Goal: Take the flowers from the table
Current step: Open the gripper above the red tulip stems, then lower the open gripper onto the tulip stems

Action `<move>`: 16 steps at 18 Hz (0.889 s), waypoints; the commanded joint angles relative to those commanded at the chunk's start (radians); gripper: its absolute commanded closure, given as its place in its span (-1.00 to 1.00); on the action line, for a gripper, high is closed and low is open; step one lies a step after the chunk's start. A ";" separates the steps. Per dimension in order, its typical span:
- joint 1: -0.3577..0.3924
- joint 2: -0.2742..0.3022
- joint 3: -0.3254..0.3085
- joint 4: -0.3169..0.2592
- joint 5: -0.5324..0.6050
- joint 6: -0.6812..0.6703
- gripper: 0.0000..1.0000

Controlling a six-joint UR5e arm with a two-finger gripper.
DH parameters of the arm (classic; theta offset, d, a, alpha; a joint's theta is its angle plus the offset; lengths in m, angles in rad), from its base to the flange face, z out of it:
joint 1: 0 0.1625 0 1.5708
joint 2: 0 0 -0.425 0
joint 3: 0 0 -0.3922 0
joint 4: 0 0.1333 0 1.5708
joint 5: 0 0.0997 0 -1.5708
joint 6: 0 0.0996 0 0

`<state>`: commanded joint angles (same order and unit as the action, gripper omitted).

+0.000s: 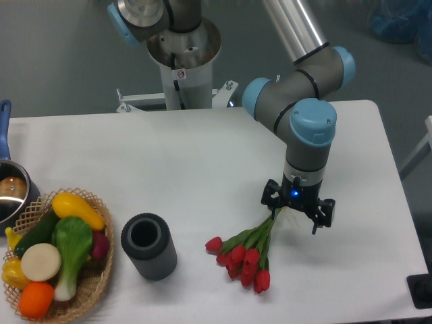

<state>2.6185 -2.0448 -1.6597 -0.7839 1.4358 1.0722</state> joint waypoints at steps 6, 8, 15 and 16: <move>0.000 0.015 -0.063 -0.002 0.003 0.061 -1.00; 0.000 0.028 -0.084 -0.003 0.003 0.061 -1.00; -0.003 0.038 -0.118 -0.003 0.063 0.058 -1.00; -0.006 0.035 -0.115 -0.002 0.072 0.055 -1.00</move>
<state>2.6124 -2.0095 -1.7748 -0.7854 1.5078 1.1275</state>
